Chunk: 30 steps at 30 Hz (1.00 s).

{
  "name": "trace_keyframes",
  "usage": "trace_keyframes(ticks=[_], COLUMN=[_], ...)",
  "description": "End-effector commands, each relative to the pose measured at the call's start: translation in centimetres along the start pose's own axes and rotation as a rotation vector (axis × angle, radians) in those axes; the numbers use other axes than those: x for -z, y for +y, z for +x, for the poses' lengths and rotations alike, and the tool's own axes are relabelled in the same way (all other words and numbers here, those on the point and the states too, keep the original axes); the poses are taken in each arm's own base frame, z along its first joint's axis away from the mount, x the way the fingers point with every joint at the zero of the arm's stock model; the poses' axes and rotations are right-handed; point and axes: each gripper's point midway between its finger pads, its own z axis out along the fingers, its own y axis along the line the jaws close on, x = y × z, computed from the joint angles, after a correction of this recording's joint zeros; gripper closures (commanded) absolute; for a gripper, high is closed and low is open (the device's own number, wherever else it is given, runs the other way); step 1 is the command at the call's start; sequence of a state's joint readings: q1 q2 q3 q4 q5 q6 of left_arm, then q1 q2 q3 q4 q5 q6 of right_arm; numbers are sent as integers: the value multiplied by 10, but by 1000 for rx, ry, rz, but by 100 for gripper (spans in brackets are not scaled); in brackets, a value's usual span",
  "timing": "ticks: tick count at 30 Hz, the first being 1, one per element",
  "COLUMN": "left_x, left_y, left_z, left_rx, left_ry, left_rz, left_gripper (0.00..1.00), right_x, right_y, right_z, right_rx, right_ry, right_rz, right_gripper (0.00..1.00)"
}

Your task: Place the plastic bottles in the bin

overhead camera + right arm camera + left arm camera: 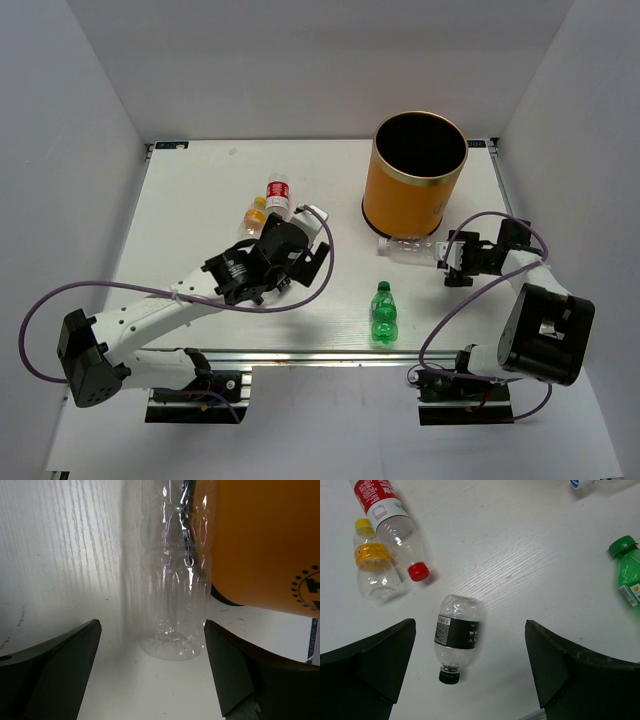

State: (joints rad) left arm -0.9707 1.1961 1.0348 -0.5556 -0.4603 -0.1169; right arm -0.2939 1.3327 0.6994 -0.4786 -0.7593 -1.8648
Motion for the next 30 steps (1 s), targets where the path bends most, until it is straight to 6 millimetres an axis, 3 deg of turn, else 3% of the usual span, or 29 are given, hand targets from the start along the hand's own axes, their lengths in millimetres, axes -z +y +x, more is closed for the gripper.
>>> trace_keyframes(ticks=[1,10,15,23,29,30], left_x=[5,-1,-5,-5,-6,-6], left_y=[-2,-7,-13,-13,-14,-14], left_z=[3,10,14,14,18,18], left_rx=[-16,-34,-41,-41,-45,-45], left_ry=[-2,18,37,37,47,47], left_rz=[25,41,64,64,72,72], left_gripper=[0,0,0,0,0,0], right_x=[-3,-22,-32,-52,-56,-56], right_y=[-32,-43,-48,-24,4,16], right_z=[16,39,40,33,22,22], right_rx=[48,32,24,-6,40,34], right_ry=[64,118,110,70,47,45], right_rz=[46,52,-14,-176,-286,-299], right_gripper=[10,10,10,12,14,14])
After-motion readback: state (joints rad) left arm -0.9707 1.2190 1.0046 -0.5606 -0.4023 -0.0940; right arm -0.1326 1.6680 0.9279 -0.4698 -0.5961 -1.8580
